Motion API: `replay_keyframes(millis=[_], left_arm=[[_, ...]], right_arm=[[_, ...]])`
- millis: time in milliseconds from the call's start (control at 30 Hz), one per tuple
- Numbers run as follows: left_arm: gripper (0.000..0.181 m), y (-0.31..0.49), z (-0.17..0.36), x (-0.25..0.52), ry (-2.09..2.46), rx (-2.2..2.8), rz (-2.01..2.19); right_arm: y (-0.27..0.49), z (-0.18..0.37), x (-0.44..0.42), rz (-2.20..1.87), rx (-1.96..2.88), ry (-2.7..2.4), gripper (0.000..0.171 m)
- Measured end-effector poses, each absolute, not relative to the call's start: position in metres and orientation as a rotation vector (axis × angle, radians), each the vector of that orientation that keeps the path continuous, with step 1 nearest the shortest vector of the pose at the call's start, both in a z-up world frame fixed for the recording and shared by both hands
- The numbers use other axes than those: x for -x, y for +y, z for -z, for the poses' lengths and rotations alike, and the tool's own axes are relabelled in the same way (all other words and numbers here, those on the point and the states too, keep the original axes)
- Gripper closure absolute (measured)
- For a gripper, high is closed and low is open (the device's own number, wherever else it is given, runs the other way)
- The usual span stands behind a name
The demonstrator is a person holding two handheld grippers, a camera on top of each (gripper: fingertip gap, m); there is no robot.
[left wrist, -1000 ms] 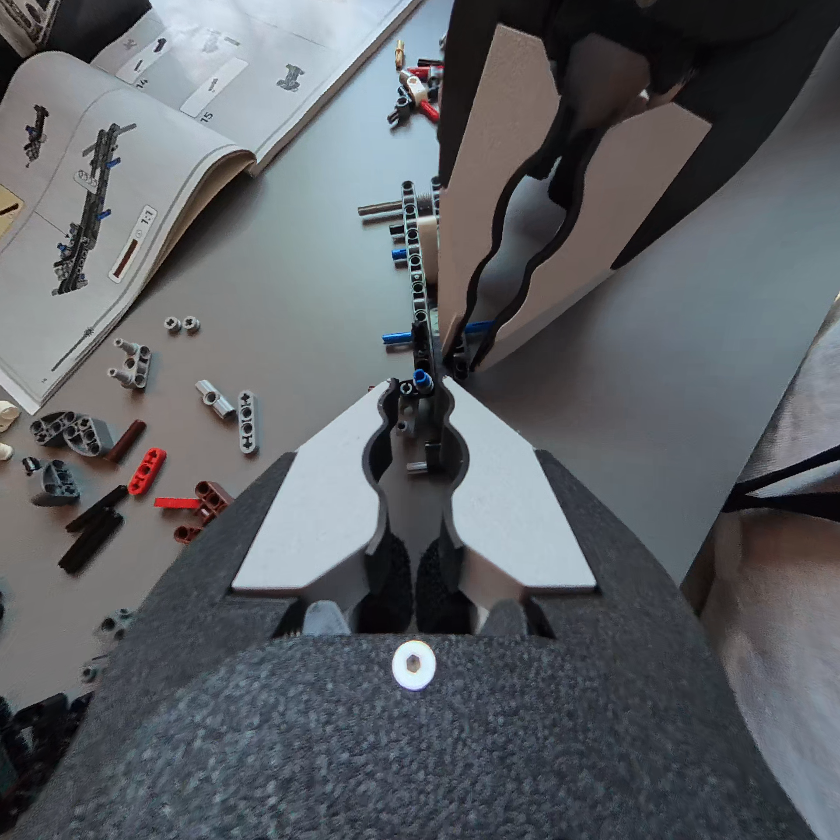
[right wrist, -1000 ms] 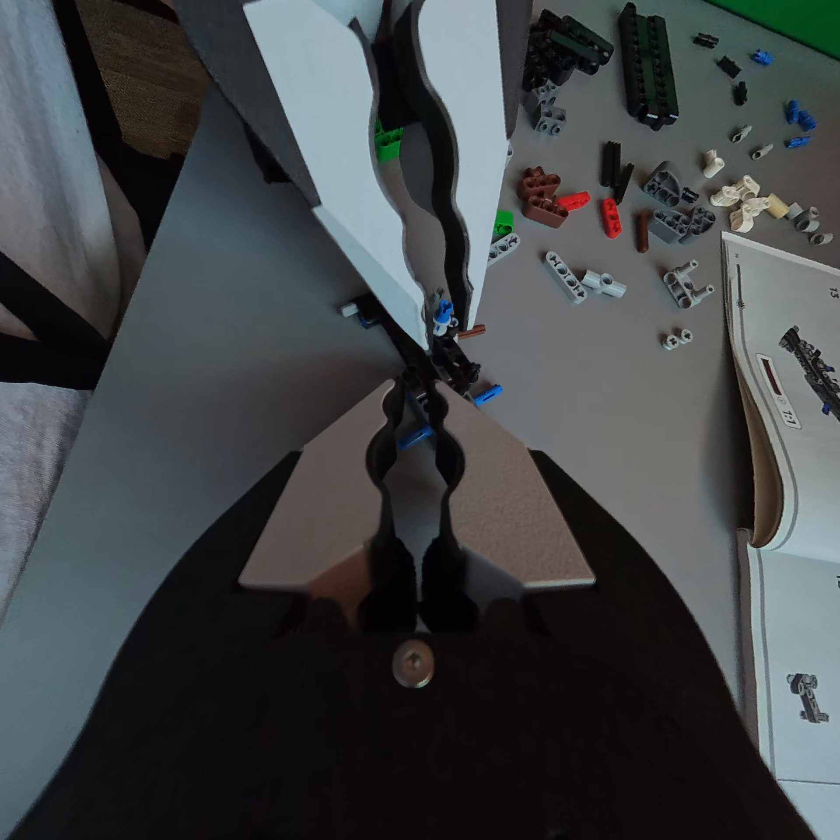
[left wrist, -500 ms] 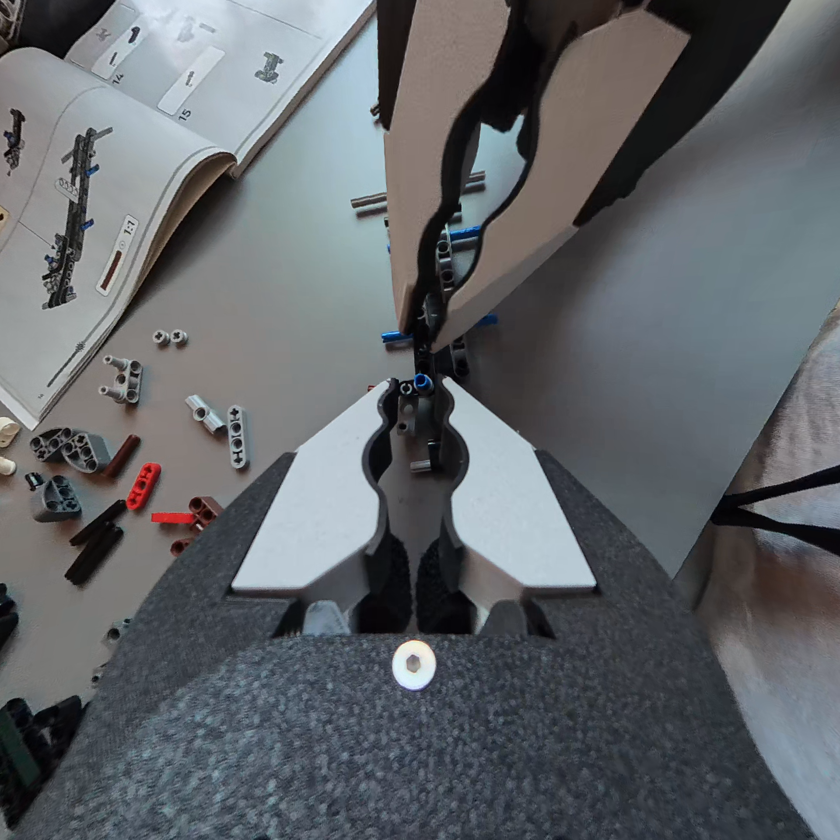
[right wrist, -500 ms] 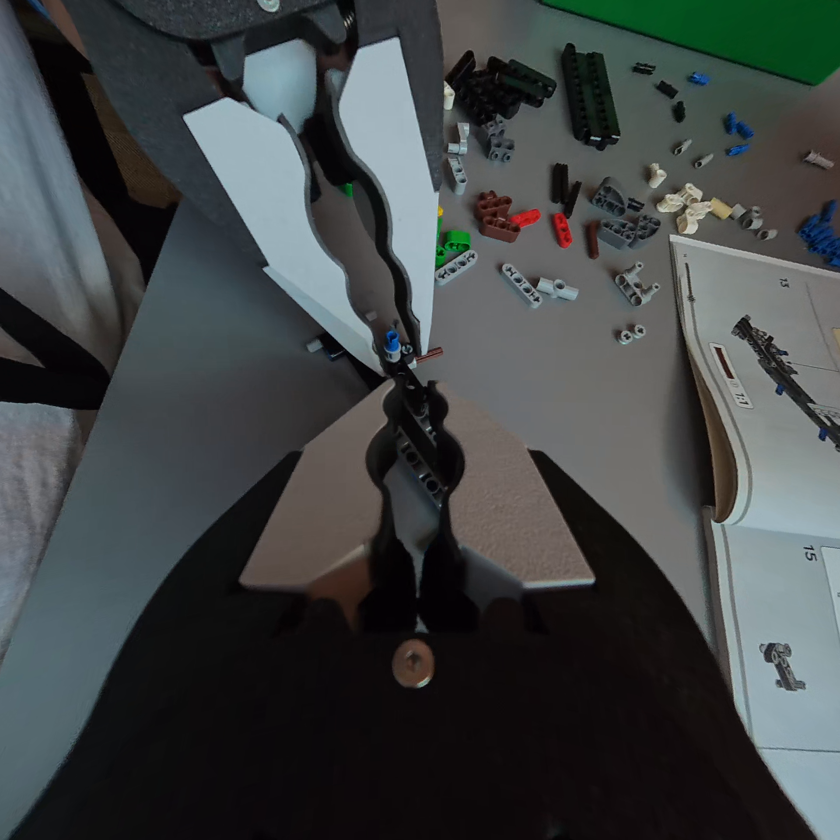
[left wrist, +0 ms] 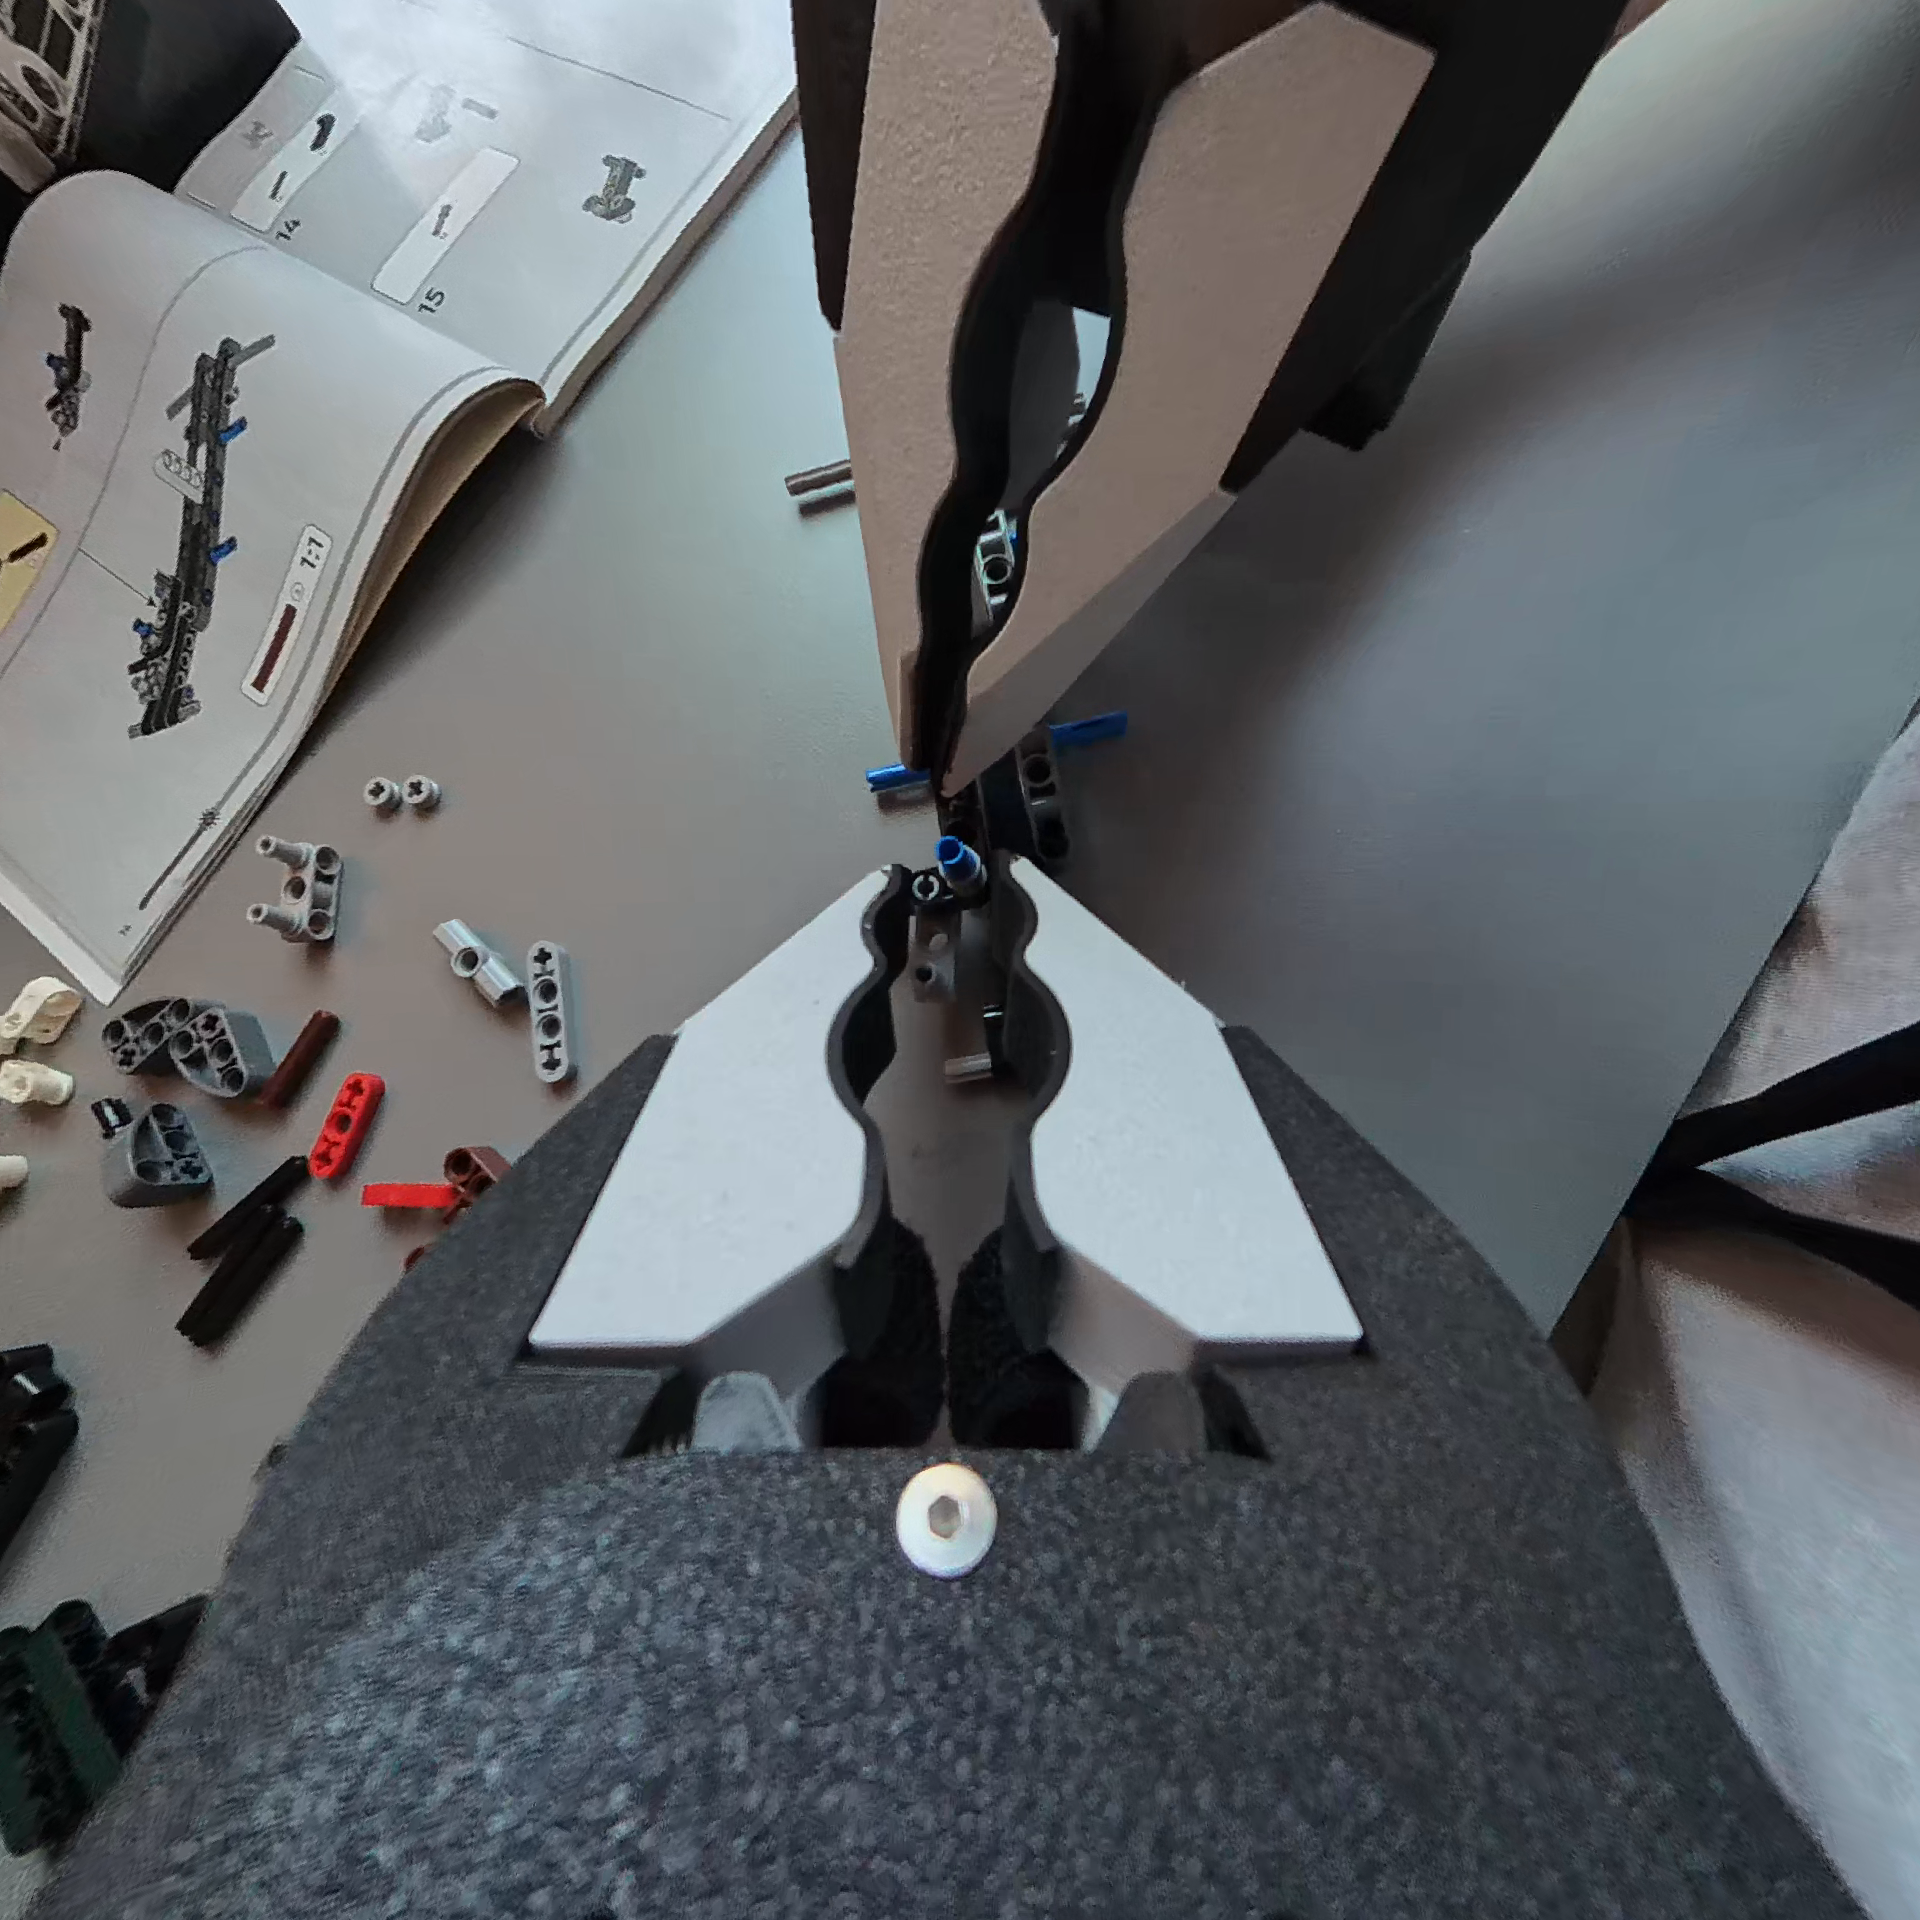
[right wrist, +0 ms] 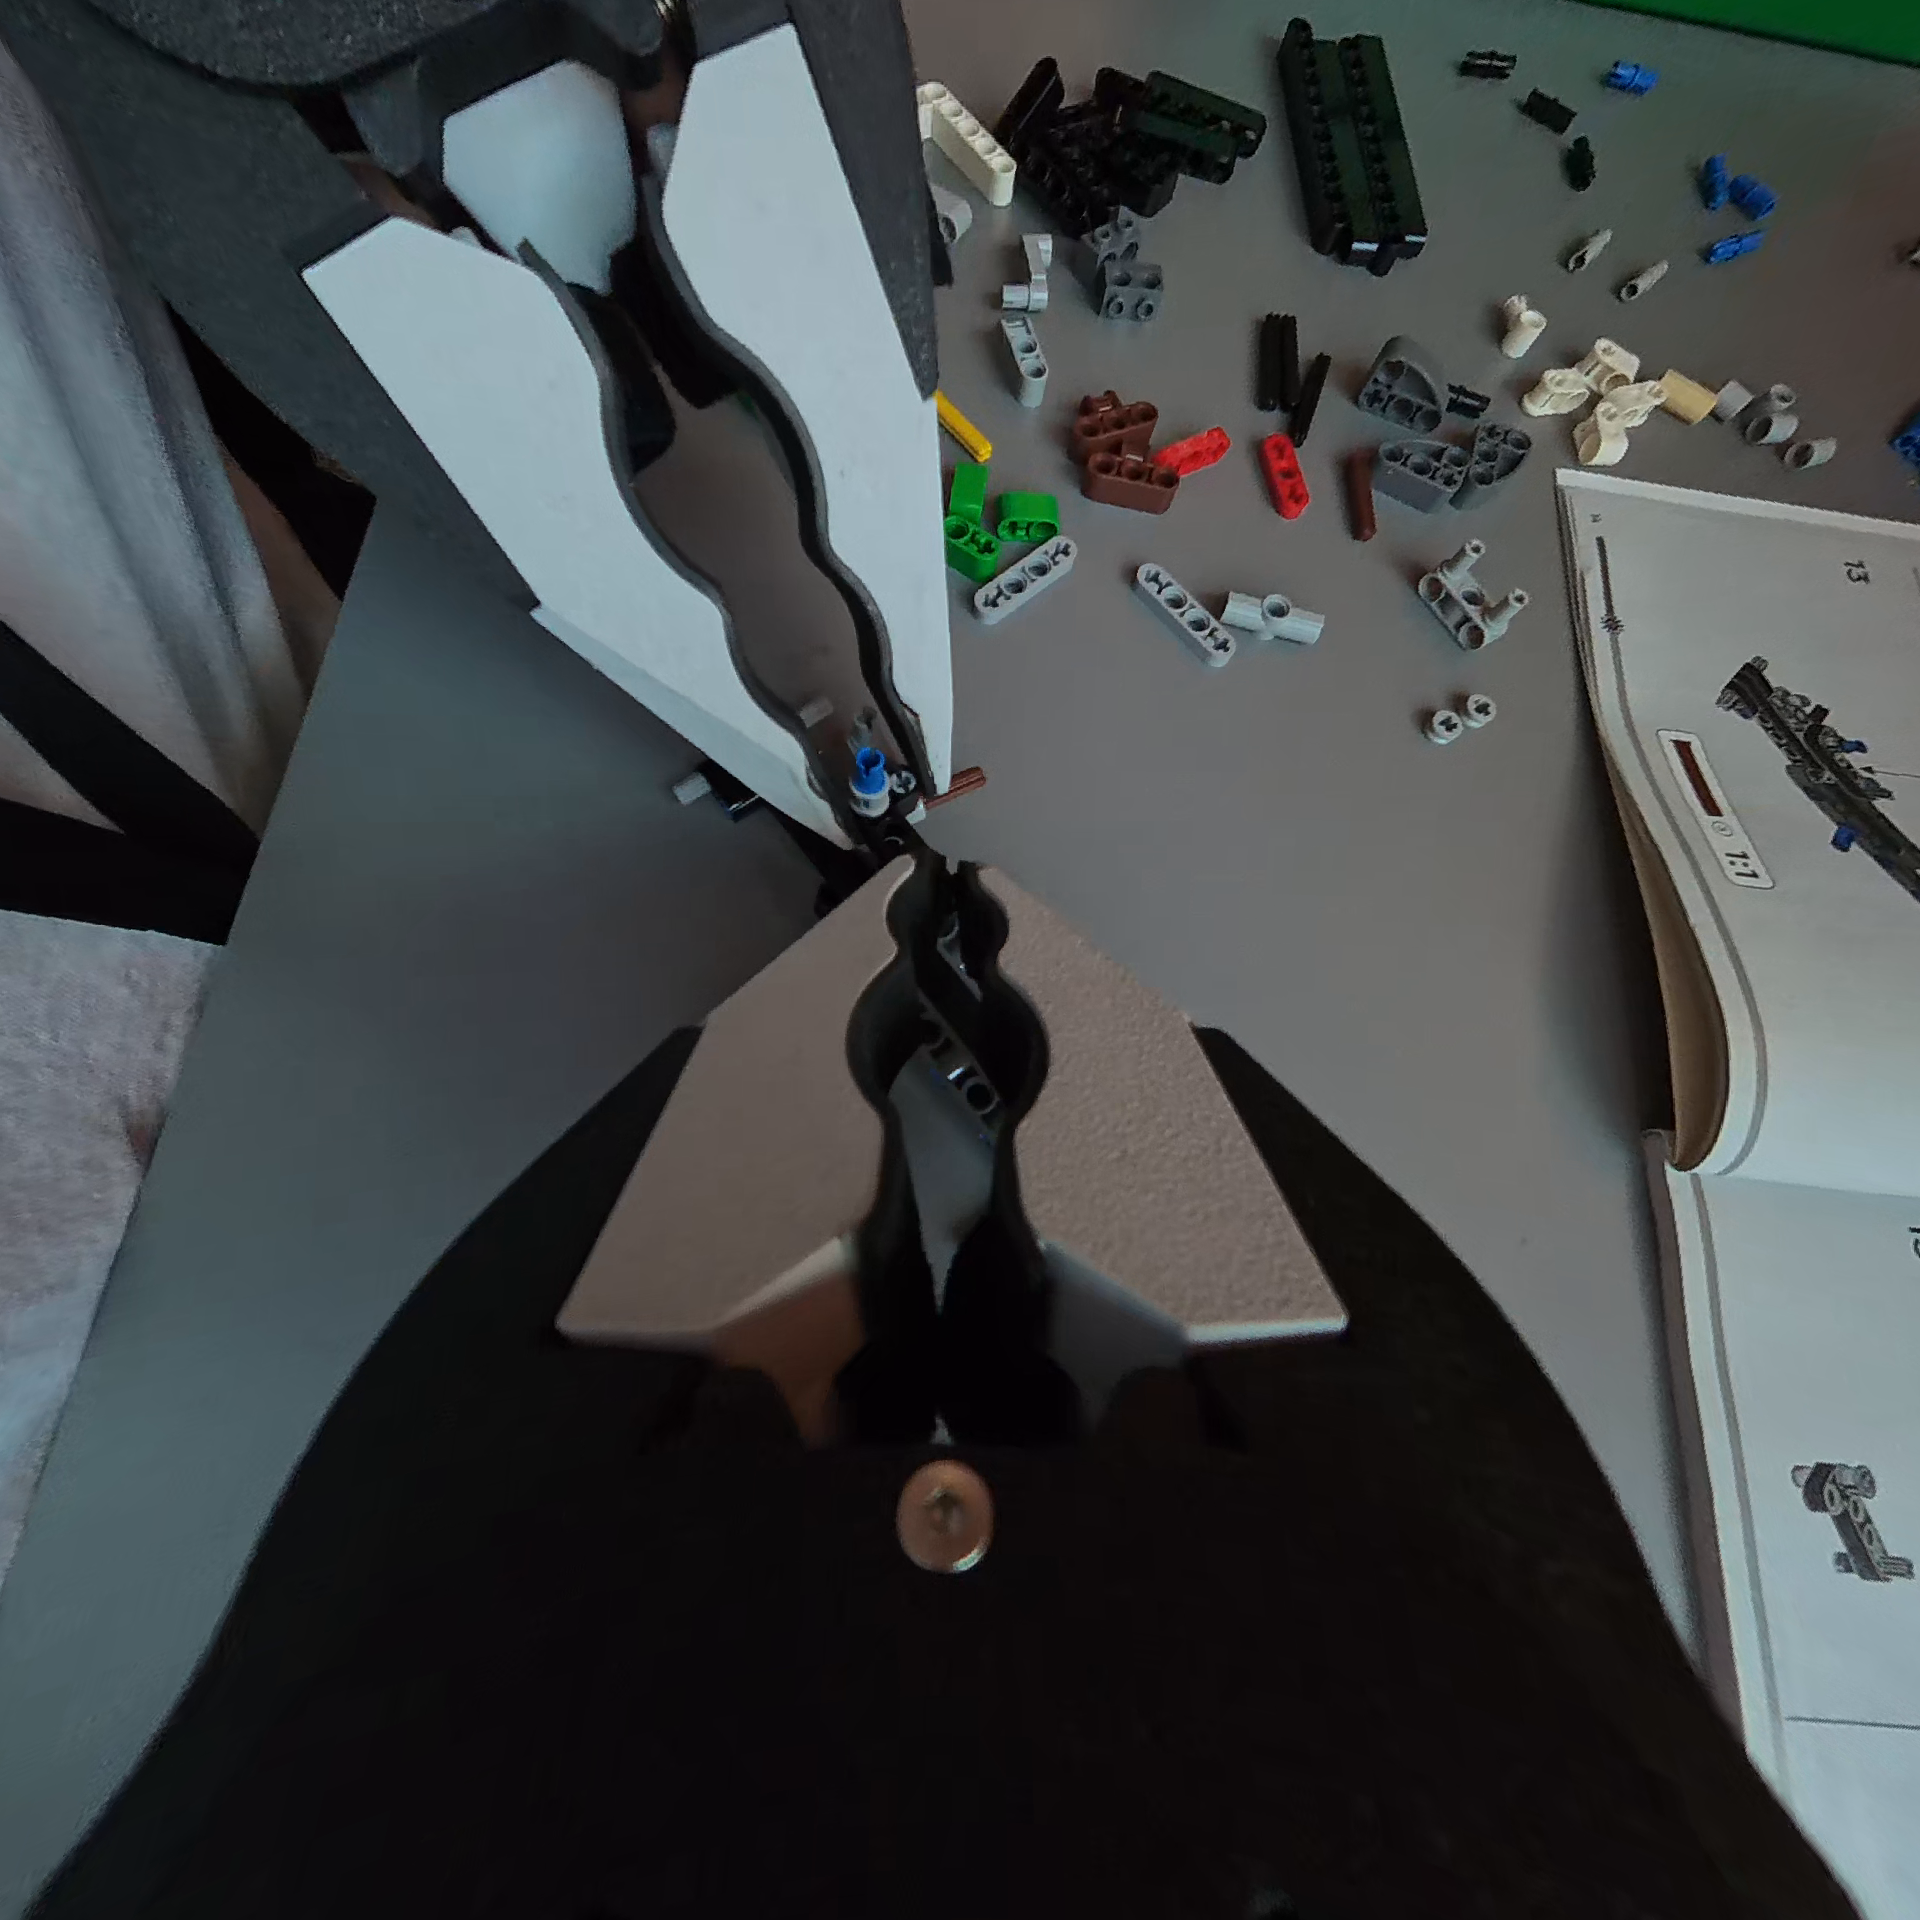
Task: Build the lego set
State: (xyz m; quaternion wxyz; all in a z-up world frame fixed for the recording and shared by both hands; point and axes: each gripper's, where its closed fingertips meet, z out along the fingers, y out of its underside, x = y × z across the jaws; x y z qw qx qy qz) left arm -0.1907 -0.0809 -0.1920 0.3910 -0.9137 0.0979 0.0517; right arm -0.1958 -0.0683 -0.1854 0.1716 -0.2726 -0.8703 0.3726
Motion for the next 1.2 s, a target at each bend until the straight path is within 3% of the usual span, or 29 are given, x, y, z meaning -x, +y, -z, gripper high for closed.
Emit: replay_keyframes(millis=[533,633,1200], left_arm=[[0.168,-0.080,0.192,0.187,0.277,2.339,-0.137],[0.168,-0.081,0.192,0.189,0.271,2.361,-0.148],[0.168,-0.081,0.190,0.188,0.269,2.365,-0.147]], right_arm=[[-0.069,0.184,0.190,-1.100,0.771,-2.486,0.171],[-0.064,0.176,0.193,-1.114,0.789,-2.448,0.160],[-0.069,0.185,0.191,-1.114,0.760,-2.451,0.171]])
